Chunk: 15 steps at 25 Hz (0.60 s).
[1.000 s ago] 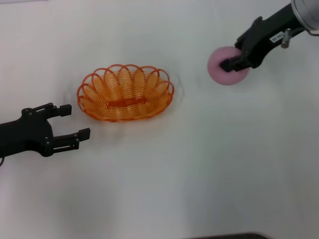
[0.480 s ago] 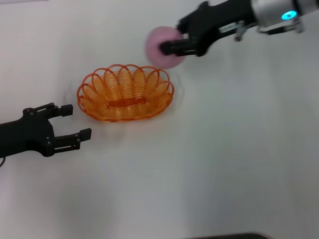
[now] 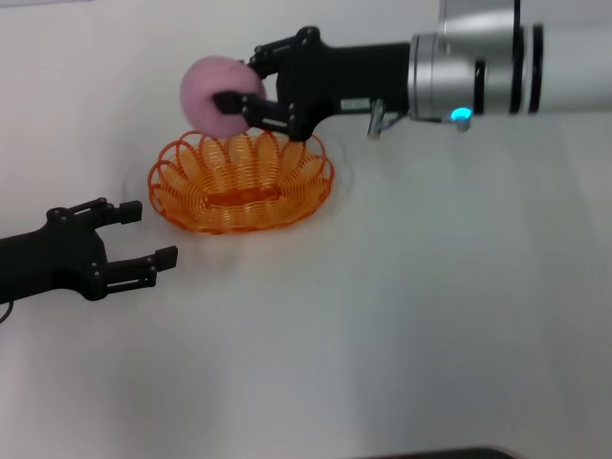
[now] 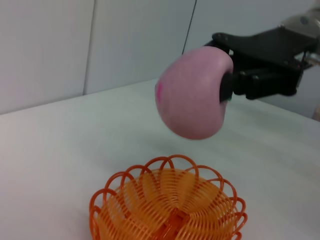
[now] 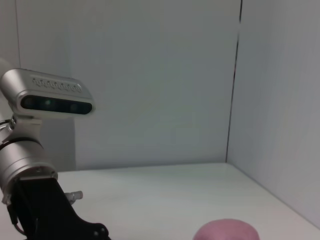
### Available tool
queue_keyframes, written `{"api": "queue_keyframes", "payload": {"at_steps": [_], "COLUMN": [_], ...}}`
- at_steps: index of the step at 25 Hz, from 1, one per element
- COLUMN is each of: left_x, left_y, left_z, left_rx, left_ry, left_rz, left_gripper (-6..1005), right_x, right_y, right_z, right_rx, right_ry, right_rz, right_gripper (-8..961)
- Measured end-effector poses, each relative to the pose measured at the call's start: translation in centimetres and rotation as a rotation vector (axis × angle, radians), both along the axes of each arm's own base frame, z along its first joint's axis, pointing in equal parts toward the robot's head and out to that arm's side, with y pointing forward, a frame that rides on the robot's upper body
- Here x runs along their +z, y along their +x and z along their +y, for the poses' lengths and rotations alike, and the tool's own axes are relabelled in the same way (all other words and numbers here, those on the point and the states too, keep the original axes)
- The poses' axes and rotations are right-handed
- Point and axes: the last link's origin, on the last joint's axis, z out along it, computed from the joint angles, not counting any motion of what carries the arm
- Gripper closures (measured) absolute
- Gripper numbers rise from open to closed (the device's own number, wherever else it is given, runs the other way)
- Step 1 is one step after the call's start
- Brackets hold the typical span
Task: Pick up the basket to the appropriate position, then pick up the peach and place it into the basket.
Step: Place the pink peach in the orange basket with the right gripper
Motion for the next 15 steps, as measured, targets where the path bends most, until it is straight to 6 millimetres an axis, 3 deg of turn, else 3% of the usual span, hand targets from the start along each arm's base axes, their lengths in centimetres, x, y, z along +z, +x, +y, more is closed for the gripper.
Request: {"api": "queue_keyframes", "payload": {"at_steps": [5, 15], "left_x": [0.02, 0.0], "left_y": [-0.07, 0.09], "left_z": [-0.13, 0.03], "left_rx": [0.005, 0.0], "left_ry": [0.009, 0.007], "left_rz": [-0.008, -0.009], "left_gripper": [157, 157], "right_x": [-1.29, -1.38], "right_y": [0.82, 0.84], "right_z": [-0.75, -0.77], "right_rx": [-0.003, -0.01], "right_ry": [0.03, 0.034], "right_rz": [0.023, 0.03], "right_gripper": [644, 643]}}
